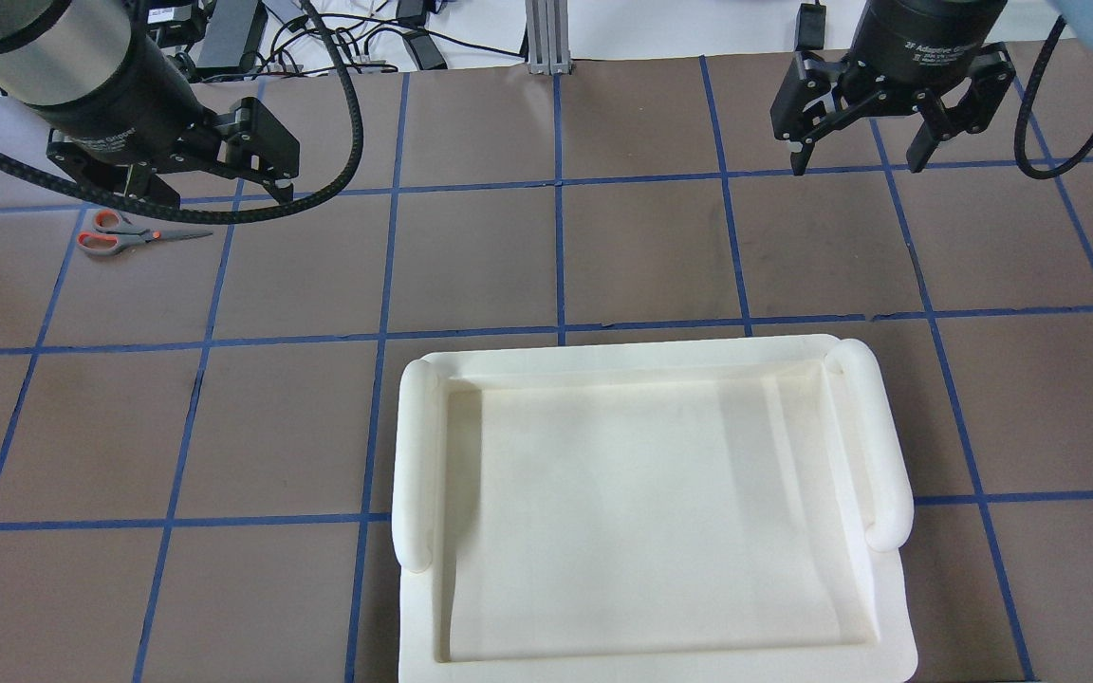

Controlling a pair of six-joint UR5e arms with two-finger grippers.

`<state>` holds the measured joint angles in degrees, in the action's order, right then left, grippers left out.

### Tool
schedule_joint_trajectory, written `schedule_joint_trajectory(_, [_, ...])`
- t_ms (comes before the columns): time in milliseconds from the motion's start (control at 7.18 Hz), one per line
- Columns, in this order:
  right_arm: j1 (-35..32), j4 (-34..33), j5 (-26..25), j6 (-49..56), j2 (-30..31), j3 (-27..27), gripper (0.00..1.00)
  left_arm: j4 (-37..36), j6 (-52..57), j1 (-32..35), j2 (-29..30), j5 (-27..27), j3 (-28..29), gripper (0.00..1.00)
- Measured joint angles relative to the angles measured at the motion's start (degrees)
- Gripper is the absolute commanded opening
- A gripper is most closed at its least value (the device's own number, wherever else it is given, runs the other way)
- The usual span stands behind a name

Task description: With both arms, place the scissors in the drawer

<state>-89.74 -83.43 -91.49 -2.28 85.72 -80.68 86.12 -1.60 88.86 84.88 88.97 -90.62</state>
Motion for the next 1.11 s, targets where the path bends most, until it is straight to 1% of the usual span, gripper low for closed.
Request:
schedule_joint_trajectory(557, [0.5,-1.0,-0.4,0.8,-0.2,0.0,1.00,0.0,0.5,-0.1,-0.1,0.1,-0.1,1.00])
schedule_joint_trajectory(696, [0.8,-1.2,-0.6,0.6,-0.2,-0.1,1.00,0.0,3.0,-0.4,0.3,0.2,-0.2,1.00])
schedule_joint_trajectory(835, [1.3,-1.4,-0.9,0.2,-0.1,-0.1,1.00,-0.2,8.1,-1.8,1.2,0.2,-0.6,1.00])
schedule_joint_trajectory(975, [1.7,-1.8,-1.2,-0.4,0.3,-0.1,1.00,-0.7,14.9,-4.9,2.9,-0.2,-1.4,1.00])
schedule_joint_trajectory(1114, [1.7,-3.0,-1.4,-2.9,0.8,-0.1,1.00,-1.3,23.9,-8.6,5.0,-0.6,-2.9,1.00])
